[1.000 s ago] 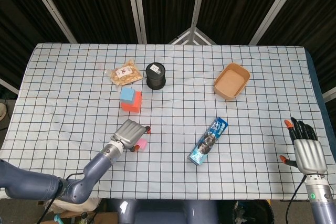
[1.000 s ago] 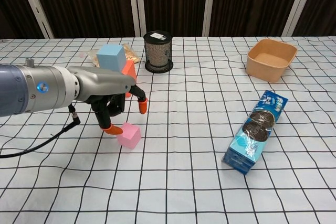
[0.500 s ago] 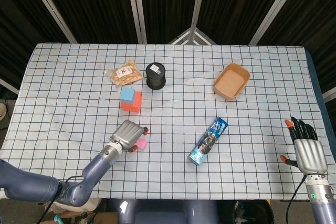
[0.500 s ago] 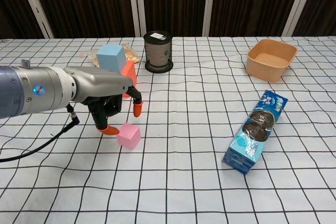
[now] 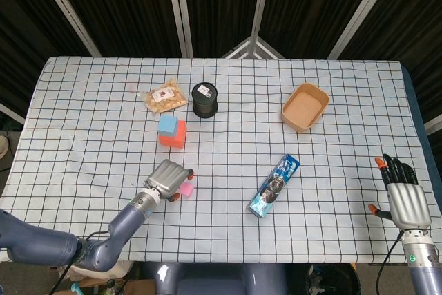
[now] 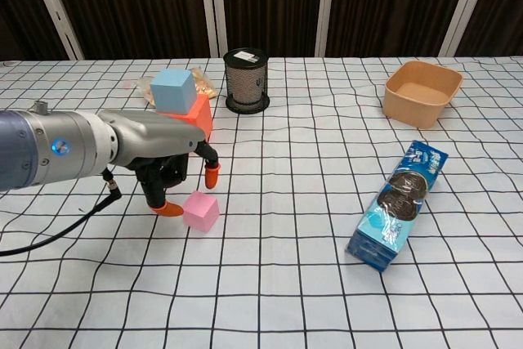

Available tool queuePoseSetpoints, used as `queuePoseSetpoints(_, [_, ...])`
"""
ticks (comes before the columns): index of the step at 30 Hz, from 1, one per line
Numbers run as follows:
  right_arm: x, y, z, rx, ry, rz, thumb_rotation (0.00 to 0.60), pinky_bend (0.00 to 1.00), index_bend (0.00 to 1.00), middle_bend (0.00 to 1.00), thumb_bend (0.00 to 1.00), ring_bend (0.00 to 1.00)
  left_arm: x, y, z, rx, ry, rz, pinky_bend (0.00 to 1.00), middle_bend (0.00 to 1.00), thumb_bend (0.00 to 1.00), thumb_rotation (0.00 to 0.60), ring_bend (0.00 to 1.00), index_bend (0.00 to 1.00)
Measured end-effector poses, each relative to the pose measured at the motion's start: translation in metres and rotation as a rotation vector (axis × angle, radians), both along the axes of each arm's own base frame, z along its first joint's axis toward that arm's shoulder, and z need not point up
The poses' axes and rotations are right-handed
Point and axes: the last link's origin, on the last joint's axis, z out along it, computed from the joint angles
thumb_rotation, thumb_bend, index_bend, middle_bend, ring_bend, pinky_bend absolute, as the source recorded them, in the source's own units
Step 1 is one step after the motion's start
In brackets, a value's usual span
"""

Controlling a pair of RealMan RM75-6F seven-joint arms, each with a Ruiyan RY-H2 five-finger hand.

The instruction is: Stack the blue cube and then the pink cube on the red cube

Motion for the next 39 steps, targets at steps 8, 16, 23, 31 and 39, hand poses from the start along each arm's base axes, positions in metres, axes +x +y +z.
queuePoseSetpoints(8, [-0.0007, -0.0002, 0.0007, -0.001, -0.002, -0.002, 0.6, 0.09, 0.02, 0.0, 0.11, 0.0, -0.0001, -0.0003, -0.0037, -0.013, -0.001, 0.003, 0.64, 0.86, 0.34, 0.6, 0.64, 0.34])
queuePoseSetpoints(16, [-0.001, -0.0004, 0.0013, -0.002, -0.005, -0.001, 0.6, 0.09, 0.02, 0.0, 0.11, 0.0, 0.0016, 0.0001, -0.0058, -0.011, 0.005, -0.002, 0.64, 0.86, 0.34, 0.6, 0.64, 0.34])
queuePoseSetpoints(23, [-0.001, -0.0007, 0.0005, 0.002, -0.004, -0.001, 0.6, 0.09, 0.02, 0.0, 0.11, 0.0, 0.0006, 0.0, -0.0072, -0.014, 0.006, -0.003, 0.64, 0.86, 0.34, 0.6, 0.65, 0.36])
queuePoseSetpoints(31, [-0.0016, -0.0025, -0.0006, 0.007, -0.002, -0.003, 0.6, 0.09, 0.02, 0.0, 0.11, 0.0, -0.0003, 0.0009, -0.0082, -0.013, 0.008, -0.007, 0.64, 0.86, 0.36, 0.6, 0.65, 0.37])
queuePoseSetpoints(39, [-0.0009, -0.0022, -0.0009, 0.007, -0.001, -0.001, 0.6, 0.09, 0.02, 0.0, 0.11, 0.0, 0.0017, 0.0017, -0.0036, 0.004, 0.001, -0.018, 0.64, 0.87, 0.36, 0.6, 0.65, 0.4])
